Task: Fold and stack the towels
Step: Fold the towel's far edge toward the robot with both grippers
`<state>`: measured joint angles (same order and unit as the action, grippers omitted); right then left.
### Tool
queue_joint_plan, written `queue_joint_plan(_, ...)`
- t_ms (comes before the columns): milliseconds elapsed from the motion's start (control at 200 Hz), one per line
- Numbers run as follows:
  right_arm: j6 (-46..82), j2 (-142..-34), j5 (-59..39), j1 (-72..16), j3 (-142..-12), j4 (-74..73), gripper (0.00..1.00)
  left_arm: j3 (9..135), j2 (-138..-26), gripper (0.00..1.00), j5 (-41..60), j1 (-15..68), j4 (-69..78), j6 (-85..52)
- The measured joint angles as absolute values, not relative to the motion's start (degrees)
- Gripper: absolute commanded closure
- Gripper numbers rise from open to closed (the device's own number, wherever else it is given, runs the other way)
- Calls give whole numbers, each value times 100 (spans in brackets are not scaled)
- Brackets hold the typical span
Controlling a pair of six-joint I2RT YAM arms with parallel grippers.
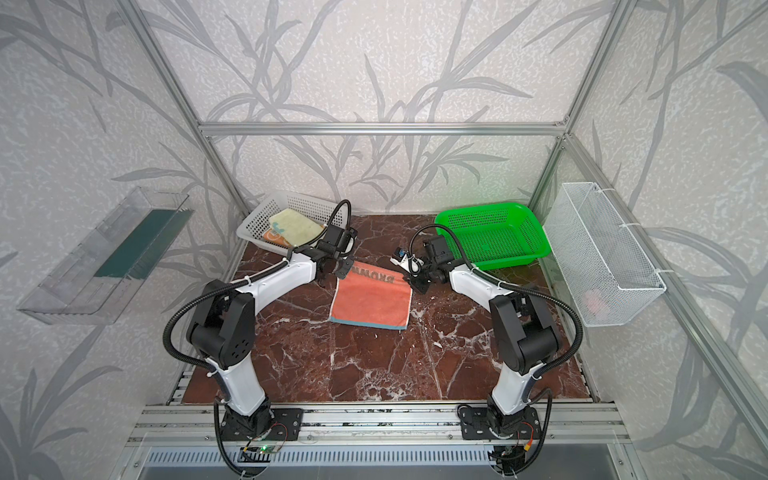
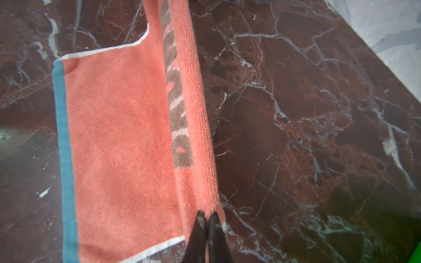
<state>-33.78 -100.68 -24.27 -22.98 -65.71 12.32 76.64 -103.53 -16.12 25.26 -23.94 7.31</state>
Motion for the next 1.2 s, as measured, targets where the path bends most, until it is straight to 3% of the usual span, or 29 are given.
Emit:
queue_joint_plan(675, -2344, -9660, -2714, -2473, -6298, 2401, 100, 6670, -9500, 100, -1505, 2971, -3079, -163)
queue_joint_plan(1200, -1765, -9657, -2814, -2921, -6064, 2749, 100, 6458, -9489, 100, -1557, 3044, -3293, -478)
